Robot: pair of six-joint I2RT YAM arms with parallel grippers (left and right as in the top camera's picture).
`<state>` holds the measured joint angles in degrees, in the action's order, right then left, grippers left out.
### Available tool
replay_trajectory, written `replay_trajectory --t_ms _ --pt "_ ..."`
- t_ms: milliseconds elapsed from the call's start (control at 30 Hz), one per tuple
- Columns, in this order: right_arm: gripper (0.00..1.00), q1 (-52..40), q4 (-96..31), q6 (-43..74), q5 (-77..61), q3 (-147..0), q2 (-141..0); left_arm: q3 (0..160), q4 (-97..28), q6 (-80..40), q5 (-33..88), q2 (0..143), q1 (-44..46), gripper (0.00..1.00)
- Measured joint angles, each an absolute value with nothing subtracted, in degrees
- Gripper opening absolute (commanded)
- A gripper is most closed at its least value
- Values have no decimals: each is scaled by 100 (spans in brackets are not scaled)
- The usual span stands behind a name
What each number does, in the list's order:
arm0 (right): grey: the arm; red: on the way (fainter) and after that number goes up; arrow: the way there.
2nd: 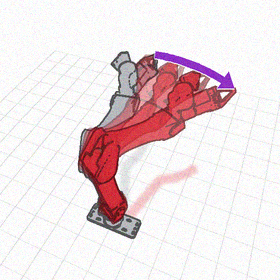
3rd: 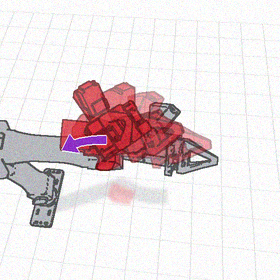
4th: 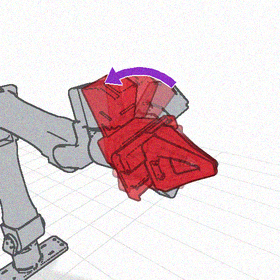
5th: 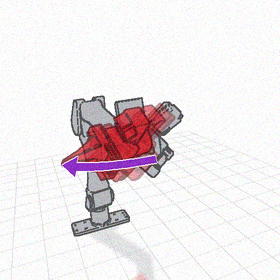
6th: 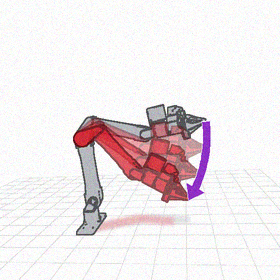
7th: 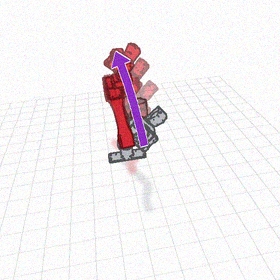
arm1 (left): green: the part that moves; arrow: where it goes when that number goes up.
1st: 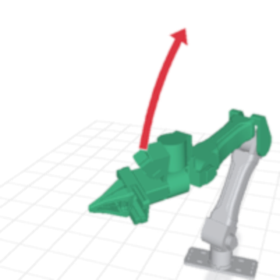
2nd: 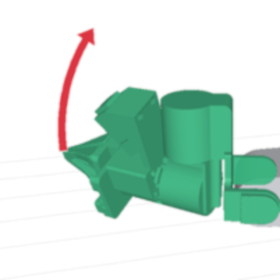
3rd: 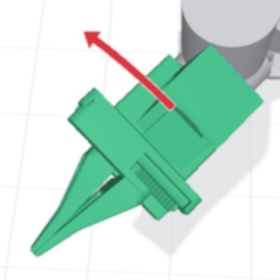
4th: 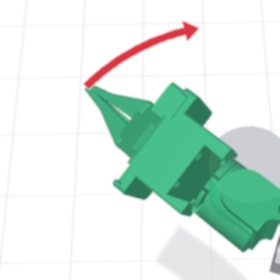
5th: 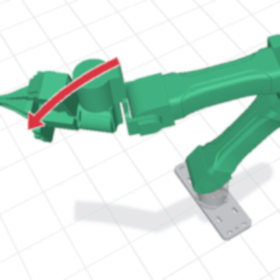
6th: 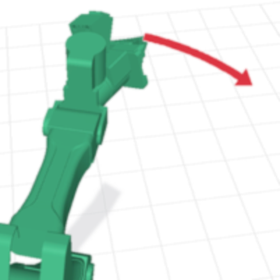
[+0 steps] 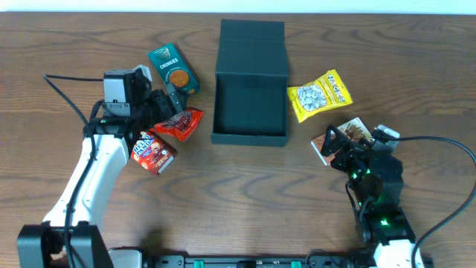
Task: Pack container
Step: 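Reach the left gripper to the teal Chunkies box and grasp it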
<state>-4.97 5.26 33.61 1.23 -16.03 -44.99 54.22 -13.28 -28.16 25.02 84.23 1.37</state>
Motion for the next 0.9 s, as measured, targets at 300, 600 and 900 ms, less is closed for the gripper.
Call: replay_trajectory --t_ms 300,600,900 --pt "99 -495 532 3352 123 -1603 -4501 6154 -1809 -3564 2220 8663 141 96" --pt "99 -309 554 3153 104 -1603 -4534 8672 -3194 -3710 1732 10016 180 99" --pt "99 -19 766 2788 104 -1603 -4539 10735 -4567 -3857 1194 11821 449 100"
